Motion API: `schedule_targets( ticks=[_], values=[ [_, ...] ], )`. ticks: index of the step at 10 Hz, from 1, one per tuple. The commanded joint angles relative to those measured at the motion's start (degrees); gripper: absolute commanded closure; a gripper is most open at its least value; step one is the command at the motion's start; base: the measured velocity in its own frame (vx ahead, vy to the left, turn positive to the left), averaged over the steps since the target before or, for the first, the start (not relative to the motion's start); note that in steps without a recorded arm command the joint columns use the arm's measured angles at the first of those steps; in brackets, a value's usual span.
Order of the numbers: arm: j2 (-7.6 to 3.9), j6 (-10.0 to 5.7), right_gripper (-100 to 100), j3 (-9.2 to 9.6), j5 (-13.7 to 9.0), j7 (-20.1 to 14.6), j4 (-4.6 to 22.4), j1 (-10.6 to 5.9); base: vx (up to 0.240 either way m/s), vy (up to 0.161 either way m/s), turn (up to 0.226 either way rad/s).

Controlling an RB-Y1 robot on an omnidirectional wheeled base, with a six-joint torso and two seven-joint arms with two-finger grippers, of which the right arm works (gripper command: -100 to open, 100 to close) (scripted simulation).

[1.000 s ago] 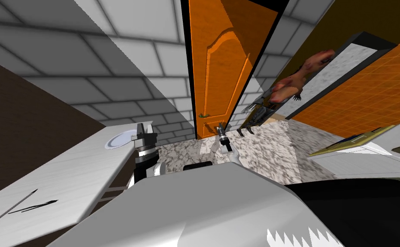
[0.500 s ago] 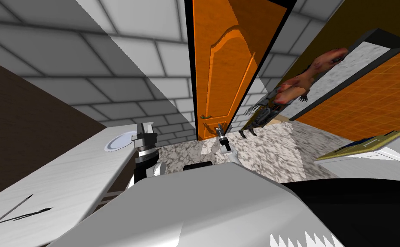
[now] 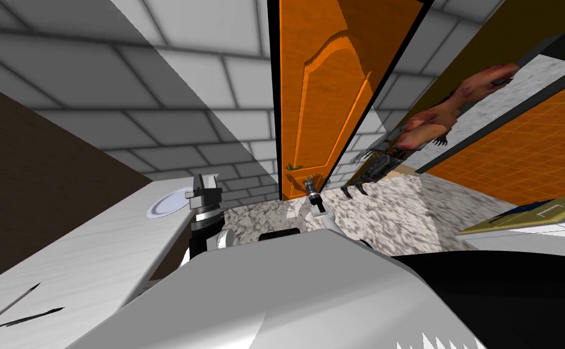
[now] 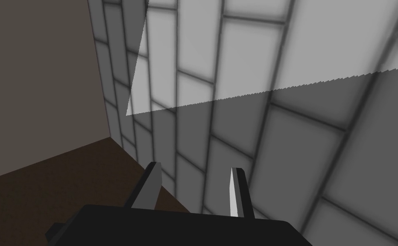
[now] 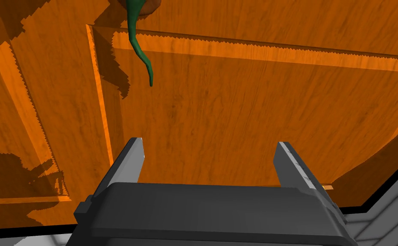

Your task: Pull the door open

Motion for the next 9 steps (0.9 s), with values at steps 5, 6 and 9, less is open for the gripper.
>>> schedule_targets(
  ticks=[5,6,9],
  values=[
    [-0.77,-1.39,-100,-0.22,0.51,-0.36,8.85,-4.0,0.101,0.025,0.031],
    [-0.89,-1.6,-100,-0.25,0.6,-0.42,10.23,-4.62,0.088,0.016,0.032],
    [-1.22,-2.23,-100,-0.35,0.83,-0.57,14.19,-6.4,0.091,0.023,0.027]
  ],
)
